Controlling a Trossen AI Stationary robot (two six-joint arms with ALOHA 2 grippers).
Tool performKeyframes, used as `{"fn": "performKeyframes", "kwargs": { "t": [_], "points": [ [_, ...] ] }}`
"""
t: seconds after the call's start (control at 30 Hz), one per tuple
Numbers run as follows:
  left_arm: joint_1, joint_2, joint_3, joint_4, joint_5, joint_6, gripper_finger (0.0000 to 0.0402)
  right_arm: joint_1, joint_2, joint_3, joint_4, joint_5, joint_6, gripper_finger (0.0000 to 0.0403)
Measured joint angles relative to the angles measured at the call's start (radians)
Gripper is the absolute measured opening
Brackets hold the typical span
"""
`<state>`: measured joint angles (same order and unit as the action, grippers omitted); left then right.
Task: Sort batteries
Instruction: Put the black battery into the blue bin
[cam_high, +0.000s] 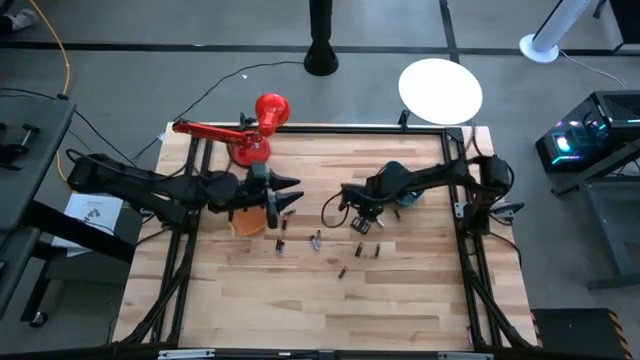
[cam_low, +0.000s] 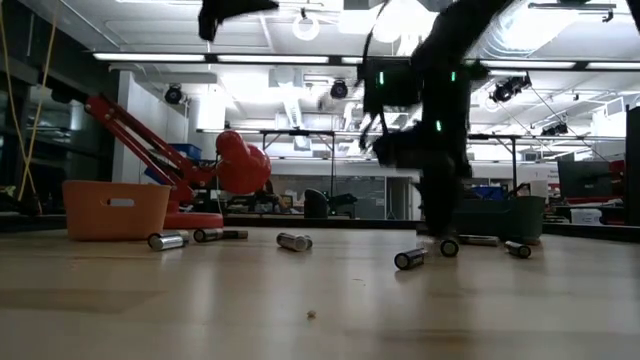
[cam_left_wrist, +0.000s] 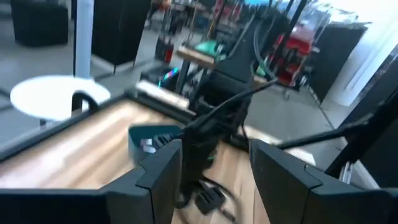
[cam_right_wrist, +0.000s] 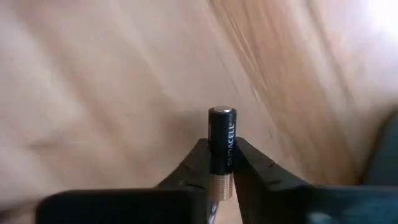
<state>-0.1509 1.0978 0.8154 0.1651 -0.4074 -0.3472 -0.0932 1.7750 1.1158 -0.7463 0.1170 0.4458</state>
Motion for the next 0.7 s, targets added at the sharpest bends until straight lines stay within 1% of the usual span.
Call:
{"fn": "performKeyframes", "kwargs": {
  "t": [0.03,0.1,0.17,0.23,0.3,0.37,0.4,0.47,0.57,0.7],
  "points": [
    [0.000,-0.009,0.006,0.001,0.000,0.022,0.0179,0.011,-0.043,0.020,-0.023,0.031,0.015,0.0024],
    [0.002,-0.031,0.010,-0.001,0.000,0.065,0.0179,0.017,-0.127,0.052,-0.094,0.096,0.059,0.0035],
    [0.011,-0.047,0.011,0.003,-0.001,0.099,0.0179,0.011,-0.186,0.054,-0.189,0.179,0.114,0.0039],
    [0.027,-0.066,0.011,-0.002,-0.002,0.114,0.0179,-0.013,-0.243,0.044,-0.289,0.253,0.183,0.0032],
    [0.046,-0.073,0.011,-0.001,-0.002,0.114,0.0179,-0.062,-0.298,0.027,-0.346,0.291,0.248,0.0022],
    [0.065,-0.079,0.011,-0.004,-0.002,0.114,0.0179,-0.120,-0.328,-0.019,-0.390,0.291,0.294,0.0019],
    [0.072,-0.081,0.011,-0.003,0.001,0.114,0.0179,-0.146,-0.333,-0.045,-0.377,0.290,0.314,0.0021],
    [0.086,-0.083,0.011,-0.001,0.009,0.113,0.0179,-0.190,-0.351,-0.085,-0.316,0.250,0.339,0.0038],
    [0.099,-0.084,0.011,-0.003,0.042,0.094,0.0179,-0.225,-0.359,-0.136,-0.240,0.178,0.334,0.0091],
    [0.099,-0.084,0.011,-0.015,0.085,0.089,0.0179,-0.214,-0.364,-0.147,-0.215,0.118,0.330,0.0175]
  ]
}}
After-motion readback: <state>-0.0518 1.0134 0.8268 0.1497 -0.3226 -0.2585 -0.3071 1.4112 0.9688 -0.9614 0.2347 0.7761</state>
